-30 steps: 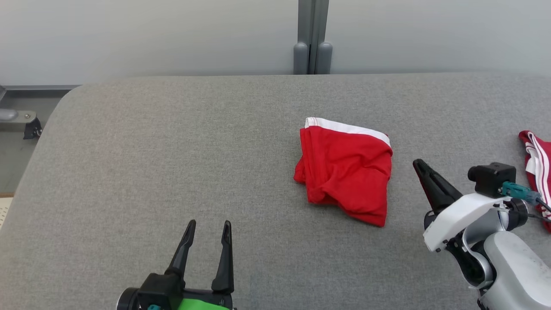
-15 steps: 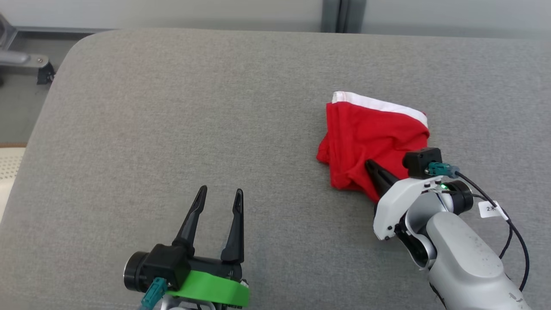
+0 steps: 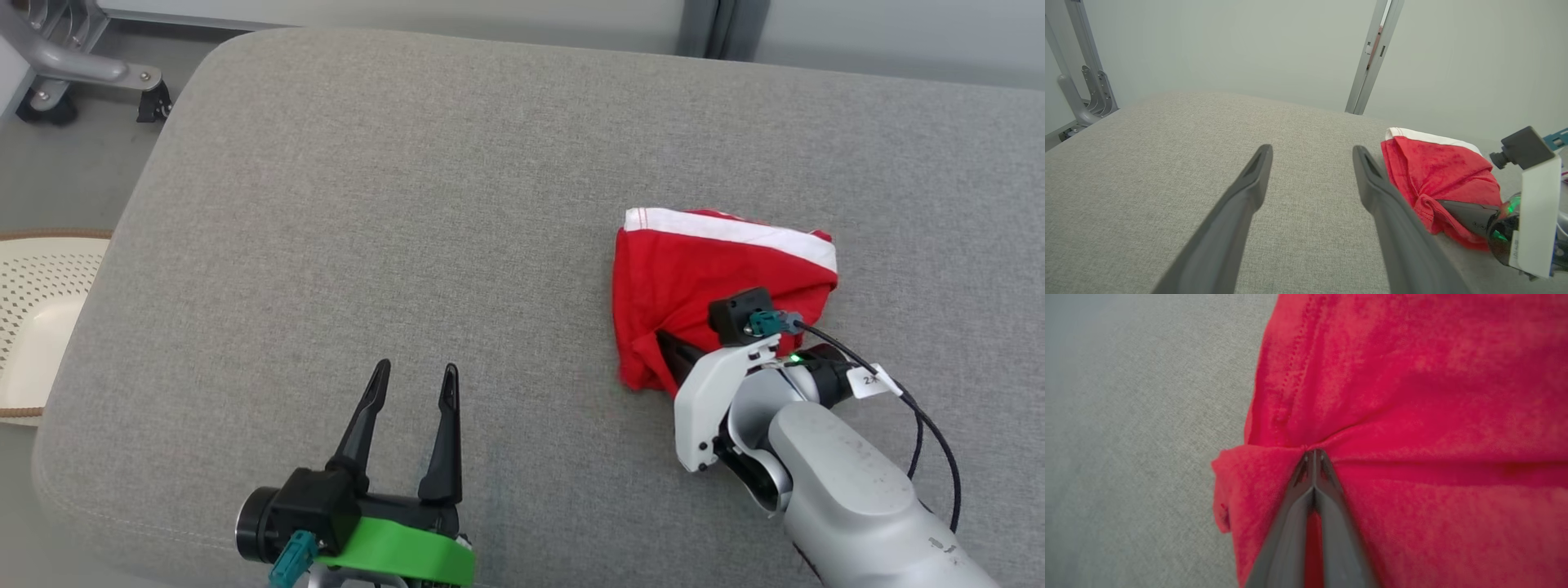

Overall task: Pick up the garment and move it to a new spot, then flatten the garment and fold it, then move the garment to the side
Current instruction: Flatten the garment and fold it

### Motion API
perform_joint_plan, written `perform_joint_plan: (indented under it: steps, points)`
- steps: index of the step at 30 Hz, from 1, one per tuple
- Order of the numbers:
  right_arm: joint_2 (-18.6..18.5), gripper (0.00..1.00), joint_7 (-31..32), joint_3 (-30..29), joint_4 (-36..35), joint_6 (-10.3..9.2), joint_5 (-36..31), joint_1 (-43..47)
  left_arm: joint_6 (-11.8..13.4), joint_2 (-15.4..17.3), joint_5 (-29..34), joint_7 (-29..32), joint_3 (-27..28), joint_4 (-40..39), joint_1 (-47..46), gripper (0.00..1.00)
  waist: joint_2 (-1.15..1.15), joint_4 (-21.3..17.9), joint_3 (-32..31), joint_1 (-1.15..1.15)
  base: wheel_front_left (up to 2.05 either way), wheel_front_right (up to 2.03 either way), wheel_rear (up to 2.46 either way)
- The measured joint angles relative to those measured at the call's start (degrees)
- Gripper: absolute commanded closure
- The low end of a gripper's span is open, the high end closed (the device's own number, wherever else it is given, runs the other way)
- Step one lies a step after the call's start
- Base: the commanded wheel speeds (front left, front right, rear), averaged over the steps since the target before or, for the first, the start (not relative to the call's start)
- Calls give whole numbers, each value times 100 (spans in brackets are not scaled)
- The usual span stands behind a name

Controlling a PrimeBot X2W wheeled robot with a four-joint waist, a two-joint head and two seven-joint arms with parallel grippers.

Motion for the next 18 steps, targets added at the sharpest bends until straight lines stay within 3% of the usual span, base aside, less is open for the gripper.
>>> perform_joint_plan:
  steps: [9, 11, 12, 13, 18]
  points:
    - [43, 97, 16, 349, -83, 3, 318, 107, 35, -1, -8, 0, 59, 3, 156, 0, 0, -213, -210, 0, 0, 0, 0]
    - [-53, 72, -32, 331, -153, 4, 344, 186, 30, -1, 13, 1, 111, 10, 217, 0, 0, -315, -268, 0, 0, 0, 0]
    - [-109, 52, -81, 290, -193, 4, 344, 238, 21, -1, 27, 1, 129, 15, 237, 0, 0, -368, -301, 0, 0, 0, 0]
    - [-158, 0, -137, 241, -230, 4, 345, 288, 8, -1, 35, 1, 142, 21, 255, 0, 0, -412, -332, 0, 0, 0, 0]
    - [-383, 0, -504, -207, -433, 4, 275, 704, -15, -1, 89, 1, 248, 42, 434, 0, 0, -668, -569, 0, 0, 0, 0]
